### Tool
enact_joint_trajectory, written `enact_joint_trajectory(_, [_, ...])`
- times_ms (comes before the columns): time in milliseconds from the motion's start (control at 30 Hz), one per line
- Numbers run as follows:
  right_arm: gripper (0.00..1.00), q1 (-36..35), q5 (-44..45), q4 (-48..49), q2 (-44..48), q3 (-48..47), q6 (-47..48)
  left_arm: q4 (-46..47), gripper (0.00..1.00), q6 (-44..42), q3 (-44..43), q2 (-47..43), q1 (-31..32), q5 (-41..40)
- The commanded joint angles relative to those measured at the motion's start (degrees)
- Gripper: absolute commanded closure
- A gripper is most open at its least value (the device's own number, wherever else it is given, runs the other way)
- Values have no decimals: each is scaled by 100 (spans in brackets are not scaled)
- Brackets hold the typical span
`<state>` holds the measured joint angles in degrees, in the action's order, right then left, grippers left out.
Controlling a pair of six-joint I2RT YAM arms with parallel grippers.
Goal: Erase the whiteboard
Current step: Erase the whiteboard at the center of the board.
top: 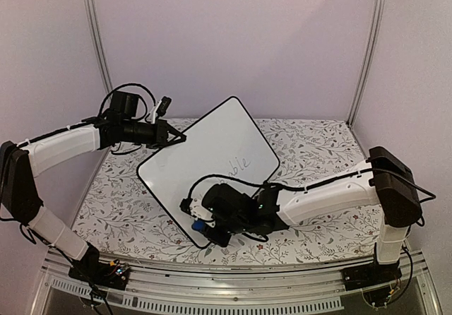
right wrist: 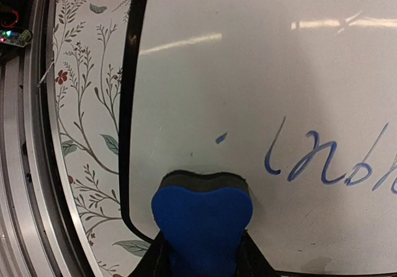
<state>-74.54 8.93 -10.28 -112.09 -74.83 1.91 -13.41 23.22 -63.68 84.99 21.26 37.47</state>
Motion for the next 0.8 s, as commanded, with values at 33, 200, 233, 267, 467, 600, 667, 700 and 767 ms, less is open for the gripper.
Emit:
enact_joint_trajectory(33, [71, 10, 16, -337, 102, 501, -268, 162, 100, -161, 65, 35, 11, -149])
enact_joint_trajectory(200, [71, 8, 163, -296, 195, 482, -444, 167, 100, -146, 71, 39, 16, -142])
enact_joint_trajectory(233, [71, 10, 189, -286, 190, 418, -426, 156, 100, -145, 71, 44, 14, -140])
enact_joint_trajectory(267, [71, 8, 229, -277, 182, 342, -413, 158, 100, -154, 75, 44, 21, -146])
enact_joint_trajectory(467, [71, 10, 433, -281, -64, -221, -249, 160, 100, -154, 75, 43, 16, -153])
enact_joint_trajectory(600, [70, 4, 572, -319, -232, -637, 83, 163, 100, -153, 75, 39, 15, -161])
enact_joint_trajectory(667, [70, 7, 584, -339, -315, -837, 207, 163, 100, -156, 70, 38, 12, -161])
enact_joint_trajectory(700, [70, 10, 585, -360, -340, -893, 242, 155, 100, -159, 74, 35, 15, -164])
enact_joint_trajectory(767, [70, 10, 592, -370, -369, -932, 295, 145, 100, -165, 75, 29, 14, -168])
